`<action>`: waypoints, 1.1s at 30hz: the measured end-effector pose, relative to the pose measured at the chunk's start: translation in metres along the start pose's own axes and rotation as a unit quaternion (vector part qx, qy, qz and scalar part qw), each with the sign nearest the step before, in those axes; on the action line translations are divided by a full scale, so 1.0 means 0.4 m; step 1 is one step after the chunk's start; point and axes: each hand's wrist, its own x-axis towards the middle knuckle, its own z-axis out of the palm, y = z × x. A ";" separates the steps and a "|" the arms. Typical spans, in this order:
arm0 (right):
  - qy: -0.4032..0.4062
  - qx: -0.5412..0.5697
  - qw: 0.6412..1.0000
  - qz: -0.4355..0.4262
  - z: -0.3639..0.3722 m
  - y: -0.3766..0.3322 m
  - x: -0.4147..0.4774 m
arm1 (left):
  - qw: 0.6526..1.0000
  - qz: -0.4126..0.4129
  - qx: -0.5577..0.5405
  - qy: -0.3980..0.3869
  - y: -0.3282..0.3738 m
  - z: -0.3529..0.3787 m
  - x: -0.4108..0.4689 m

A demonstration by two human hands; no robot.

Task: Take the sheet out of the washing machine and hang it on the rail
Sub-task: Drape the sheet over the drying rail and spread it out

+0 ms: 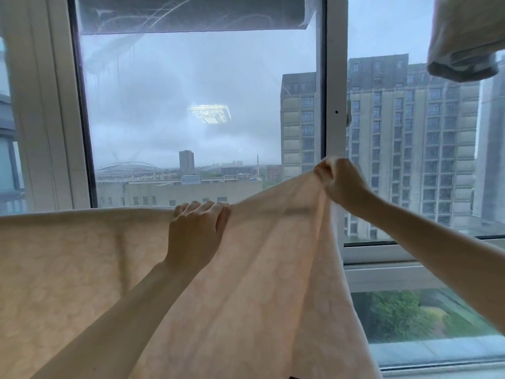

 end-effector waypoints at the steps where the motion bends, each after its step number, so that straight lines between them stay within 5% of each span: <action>1: 0.006 -0.013 1.000 0.009 -0.012 0.021 0.000 | 1.000 0.002 -0.005 0.002 0.005 0.001 -0.001; 7: -0.183 -0.067 0.981 0.018 0.002 0.085 -0.067 | 0.999 0.002 -0.024 -0.023 0.032 0.011 0.008; 14: -0.189 0.017 0.982 0.004 -0.013 0.031 -0.094 | 0.998 0.013 -0.057 -0.023 0.052 0.004 0.019; 20: -0.218 0.026 0.975 0.017 0.009 0.037 -0.124 | 0.977 -0.066 -0.201 -0.021 0.060 -0.012 0.046; 27: -0.189 0.078 0.972 0.116 0.012 0.019 -0.173 | 0.980 -0.066 -0.188 -0.025 0.062 -0.019 0.067; 33: -0.062 0.086 0.987 0.124 -0.010 0.026 -0.071 | 0.977 -0.093 -0.190 -0.006 0.084 -0.035 0.157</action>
